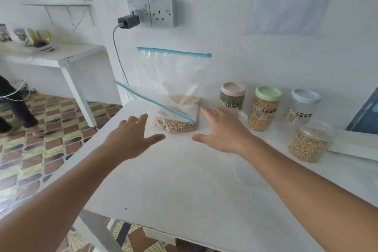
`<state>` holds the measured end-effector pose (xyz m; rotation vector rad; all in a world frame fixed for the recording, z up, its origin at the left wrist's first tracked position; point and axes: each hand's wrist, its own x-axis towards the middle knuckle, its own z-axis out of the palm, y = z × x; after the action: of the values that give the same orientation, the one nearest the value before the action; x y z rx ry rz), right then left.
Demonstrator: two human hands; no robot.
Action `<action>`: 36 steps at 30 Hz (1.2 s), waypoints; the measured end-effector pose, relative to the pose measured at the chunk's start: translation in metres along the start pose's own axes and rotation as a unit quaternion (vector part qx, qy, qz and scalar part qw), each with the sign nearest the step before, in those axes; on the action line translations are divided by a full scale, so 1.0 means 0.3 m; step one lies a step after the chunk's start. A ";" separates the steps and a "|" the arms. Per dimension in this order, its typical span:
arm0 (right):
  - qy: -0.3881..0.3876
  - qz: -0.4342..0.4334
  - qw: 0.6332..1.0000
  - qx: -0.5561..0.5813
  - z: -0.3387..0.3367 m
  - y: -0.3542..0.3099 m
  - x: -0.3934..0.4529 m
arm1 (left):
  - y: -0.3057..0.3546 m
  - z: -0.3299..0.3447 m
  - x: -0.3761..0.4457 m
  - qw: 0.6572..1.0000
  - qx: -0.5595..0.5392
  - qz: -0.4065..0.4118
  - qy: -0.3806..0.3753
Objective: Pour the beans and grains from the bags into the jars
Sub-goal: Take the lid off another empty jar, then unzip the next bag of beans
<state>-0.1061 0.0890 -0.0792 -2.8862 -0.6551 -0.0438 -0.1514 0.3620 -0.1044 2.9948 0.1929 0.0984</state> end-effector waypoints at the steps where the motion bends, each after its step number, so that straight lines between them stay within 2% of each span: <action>1: 0.020 -0.011 1.000 0.003 0.005 -0.015 0.013 | -0.042 -0.004 0.033 0.999 -0.038 -0.013 0.013; 3: 0.064 -0.030 0.997 0.020 0.013 -0.037 0.040 | -0.121 -0.021 0.095 0.992 -0.115 -0.031 0.039; 6: 0.134 -0.045 0.983 0.113 0.017 -0.054 0.088 | -0.184 -0.079 0.168 0.968 -0.233 -0.032 0.085; 9: 0.194 -0.037 0.957 0.211 -0.003 -0.059 0.145 | -0.203 -0.167 0.207 0.919 -0.388 -0.004 0.072; 12: 0.215 0.016 0.922 0.321 -0.050 -0.058 0.195 | -0.212 -0.236 0.265 0.867 -0.495 0.015 0.057; 15: 0.228 0.057 0.864 0.446 -0.077 -0.050 0.252 | -0.208 -0.267 0.329 0.824 -0.565 0.043 0.031; 18: 0.249 0.086 0.822 0.505 -0.105 -0.040 0.283 | -0.208 -0.280 0.396 0.790 -0.608 0.064 0.031; 23: 0.289 0.098 0.784 0.540 -0.141 -0.023 0.315 | -0.197 -0.294 0.459 0.735 -0.672 0.064 0.066; 28: 0.268 0.124 0.772 0.563 -0.194 -0.015 0.363 | -0.185 -0.304 0.526 0.693 -0.715 0.051 0.074; 31: 0.260 0.127 0.763 0.578 -0.197 -0.015 0.380 | -0.184 -0.293 0.560 0.716 -0.693 0.039 0.075; 33: 0.263 0.120 0.760 0.582 -0.192 -0.014 0.388 | -0.181 -0.288 0.571 0.760 -0.640 0.042 0.108; 36: 0.261 0.115 0.757 0.589 -0.186 -0.011 0.397 | -0.145 -0.298 0.547 0.837 -0.504 0.041 0.212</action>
<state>0.0007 0.1323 -0.0155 -1.5657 -0.0902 -0.2773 -0.0009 0.4383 -0.0130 1.8820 0.0266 0.6484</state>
